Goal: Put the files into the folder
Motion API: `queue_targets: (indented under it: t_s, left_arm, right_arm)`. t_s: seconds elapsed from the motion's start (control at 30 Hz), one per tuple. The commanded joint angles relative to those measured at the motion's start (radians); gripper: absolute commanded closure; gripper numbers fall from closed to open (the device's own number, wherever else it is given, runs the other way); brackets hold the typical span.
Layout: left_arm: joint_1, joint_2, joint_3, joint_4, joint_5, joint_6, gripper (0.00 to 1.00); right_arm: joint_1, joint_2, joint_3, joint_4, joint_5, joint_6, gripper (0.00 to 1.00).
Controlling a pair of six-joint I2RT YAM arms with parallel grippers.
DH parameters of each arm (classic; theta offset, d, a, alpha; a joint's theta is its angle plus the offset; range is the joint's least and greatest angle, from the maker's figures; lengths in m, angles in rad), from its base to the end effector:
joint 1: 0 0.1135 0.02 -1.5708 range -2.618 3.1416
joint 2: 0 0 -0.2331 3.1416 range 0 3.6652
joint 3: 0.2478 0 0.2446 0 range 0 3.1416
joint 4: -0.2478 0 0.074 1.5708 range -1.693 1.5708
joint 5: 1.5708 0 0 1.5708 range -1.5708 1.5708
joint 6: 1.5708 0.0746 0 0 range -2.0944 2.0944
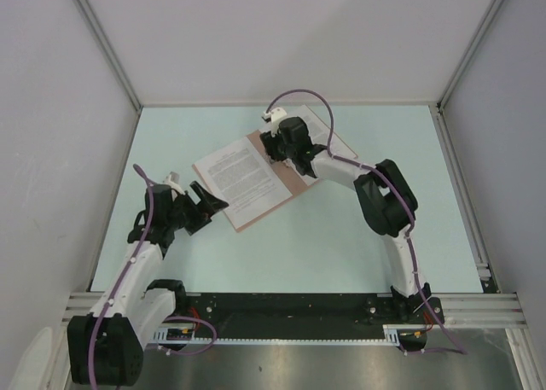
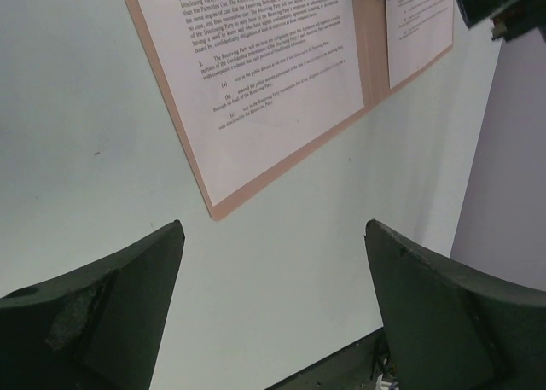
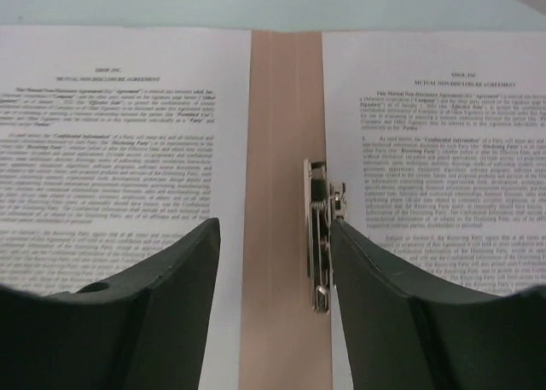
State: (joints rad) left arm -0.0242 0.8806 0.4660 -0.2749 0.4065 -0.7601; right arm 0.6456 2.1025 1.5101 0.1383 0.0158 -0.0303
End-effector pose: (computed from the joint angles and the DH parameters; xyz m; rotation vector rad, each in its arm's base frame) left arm 0.2220 -0.0349 0.1620 -0.6275 2.2580 -0.8646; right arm 0.4016 0.3011 0.1666 -0.6685 1.9326 0.3714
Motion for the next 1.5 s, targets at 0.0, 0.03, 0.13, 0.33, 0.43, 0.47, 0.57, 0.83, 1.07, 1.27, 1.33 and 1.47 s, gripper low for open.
queue_targets:
  t_s: [0.0,0.03,0.13,0.33,0.43,0.47,0.57,0.83,1.07,1.27,1.33,1.47]
  left_arm:
    - [-0.006,-0.038,-0.030,0.037,0.044,-0.010,0.07]
    - [-0.006,-0.045,-0.032,0.039,0.046,-0.010,0.07]
    - [-0.006,-0.057,-0.032,0.034,0.052,-0.008,0.07]
    - [-0.006,-0.057,-0.013,0.026,0.060,0.001,0.07]
    - [-0.008,-0.057,-0.009,0.028,0.063,0.001,0.07]
    - [-0.006,-0.060,-0.009,0.026,0.064,0.001,0.07]
    - [-0.006,-0.063,-0.009,0.023,0.063,0.002,0.07]
    - [-0.006,-0.026,-0.018,0.034,0.063,-0.016,0.00]
    - [-0.006,0.075,-0.072,0.100,0.035,-0.047,0.00]
    - [-0.006,0.049,-0.111,0.117,-0.055,-0.065,0.01]
    - [-0.006,0.054,-0.128,0.152,-0.067,-0.074,0.00]
    - [-0.006,0.099,-0.168,0.221,-0.051,-0.105,0.00]
  right_arm:
    - [-0.004,0.135,0.211,-0.216,0.058,-0.111,0.43]
    - [-0.003,0.172,0.237,-0.230,0.056,-0.112,0.48]
    - [0.002,0.230,0.295,-0.276,0.068,-0.123,0.57]
    - [0.009,0.261,0.305,-0.286,0.116,-0.155,0.51]
    - [0.006,0.267,0.306,-0.296,0.115,-0.161,0.51]
    - [0.008,0.267,0.306,-0.296,0.115,-0.163,0.51]
    - [0.005,0.271,0.308,-0.305,0.116,-0.158,0.54]
    - [0.006,0.272,0.302,-0.335,0.147,-0.123,0.89]
    - [-0.003,0.186,0.372,-0.456,0.116,-0.043,1.00]
    - [-0.052,0.131,0.372,-0.480,-0.031,0.047,1.00]
    - [-0.060,0.122,0.372,-0.486,-0.057,0.062,1.00]
    - [-0.069,0.105,0.378,-0.496,-0.091,0.087,1.00]
